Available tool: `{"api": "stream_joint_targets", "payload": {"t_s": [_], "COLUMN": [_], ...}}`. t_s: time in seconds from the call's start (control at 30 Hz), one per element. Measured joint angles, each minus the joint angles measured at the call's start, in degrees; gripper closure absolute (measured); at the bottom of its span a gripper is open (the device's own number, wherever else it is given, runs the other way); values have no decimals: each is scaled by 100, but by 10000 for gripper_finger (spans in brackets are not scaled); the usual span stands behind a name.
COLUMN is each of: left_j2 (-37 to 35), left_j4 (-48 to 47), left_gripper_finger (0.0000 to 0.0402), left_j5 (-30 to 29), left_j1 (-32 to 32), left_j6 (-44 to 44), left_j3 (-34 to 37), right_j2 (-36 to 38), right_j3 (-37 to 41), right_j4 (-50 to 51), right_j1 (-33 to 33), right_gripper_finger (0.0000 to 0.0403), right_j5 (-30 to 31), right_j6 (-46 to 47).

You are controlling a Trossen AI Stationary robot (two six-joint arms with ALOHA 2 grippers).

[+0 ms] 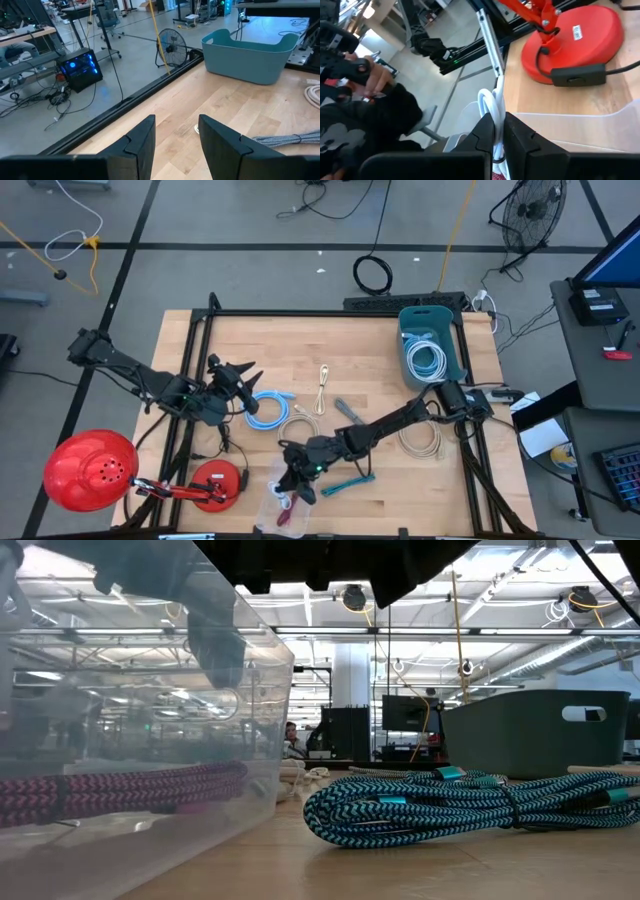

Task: Pick & Place USB Port
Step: Put the left white charger cable into the transparent cable

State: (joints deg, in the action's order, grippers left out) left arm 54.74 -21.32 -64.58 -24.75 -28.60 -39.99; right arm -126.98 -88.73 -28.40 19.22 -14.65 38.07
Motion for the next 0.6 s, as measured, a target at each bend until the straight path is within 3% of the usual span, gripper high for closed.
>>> {"api": "stream_joint_targets", "payload": {"t_s": [0.23,0.6], "left_j2": [-2,-2], "left_j4": [-27,-228], "left_gripper_finger": [247,247], "left_j5": [10,53], "left_j1": [-2,-2], "left_j6": [-17,-156], "left_j3": [0,0], "right_j2": [-111,-105], "right_j3": [-2,-2], "right_j4": [-18,-48], "right_j1": [-36,-63], "right_gripper_finger": [382,288], "right_j5": [96,-20], "right_j6": [-22,-500]}}
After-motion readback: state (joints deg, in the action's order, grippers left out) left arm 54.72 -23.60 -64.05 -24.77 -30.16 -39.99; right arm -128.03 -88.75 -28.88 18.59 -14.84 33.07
